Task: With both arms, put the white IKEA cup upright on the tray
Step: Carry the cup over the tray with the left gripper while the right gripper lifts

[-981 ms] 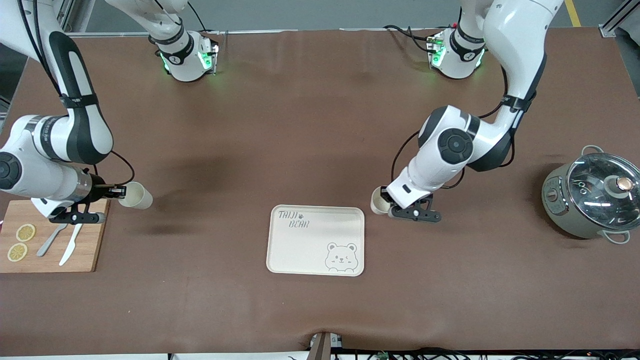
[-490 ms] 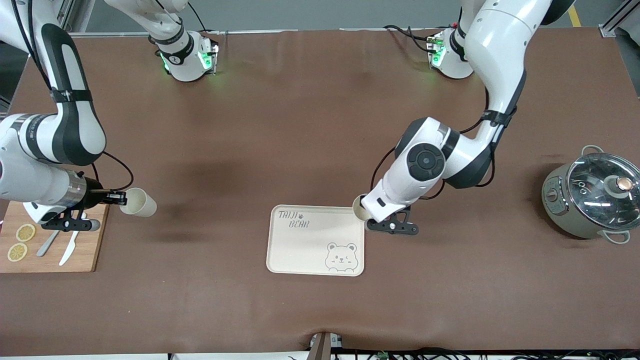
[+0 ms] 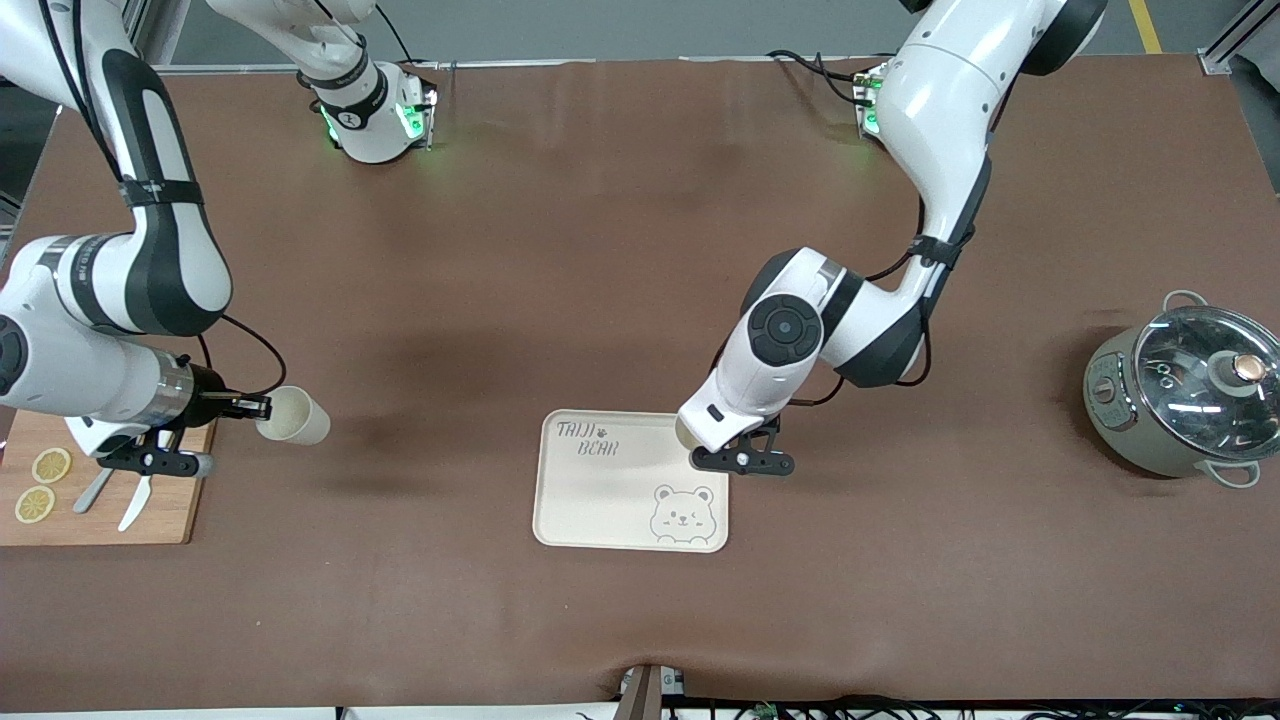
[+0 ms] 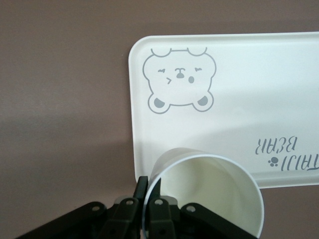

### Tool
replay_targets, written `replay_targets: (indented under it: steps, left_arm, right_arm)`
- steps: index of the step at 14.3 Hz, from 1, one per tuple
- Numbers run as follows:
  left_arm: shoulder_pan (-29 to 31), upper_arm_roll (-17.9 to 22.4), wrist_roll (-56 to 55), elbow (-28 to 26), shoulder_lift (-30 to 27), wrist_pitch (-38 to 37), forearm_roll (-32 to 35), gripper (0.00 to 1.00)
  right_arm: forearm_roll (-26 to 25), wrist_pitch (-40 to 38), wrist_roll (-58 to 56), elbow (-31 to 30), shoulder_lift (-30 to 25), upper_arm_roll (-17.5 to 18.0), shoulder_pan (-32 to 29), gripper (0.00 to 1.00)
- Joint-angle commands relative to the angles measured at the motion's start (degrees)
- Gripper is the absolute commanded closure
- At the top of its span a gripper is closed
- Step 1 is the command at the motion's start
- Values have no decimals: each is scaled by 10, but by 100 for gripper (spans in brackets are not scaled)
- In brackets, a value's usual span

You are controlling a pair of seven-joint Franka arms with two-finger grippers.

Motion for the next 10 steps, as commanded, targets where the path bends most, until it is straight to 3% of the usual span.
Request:
replay_targets:
  steps: [1, 10]
  left_arm:
    - [-11, 8, -17, 25, 24, 18, 9, 100]
    - [-14, 10, -23, 37, 68, 86, 9, 100]
  right_arm:
    - [5, -15, 48, 19, 9, -1, 22, 100]
    - [6, -10, 170, 22, 19, 0, 76, 100]
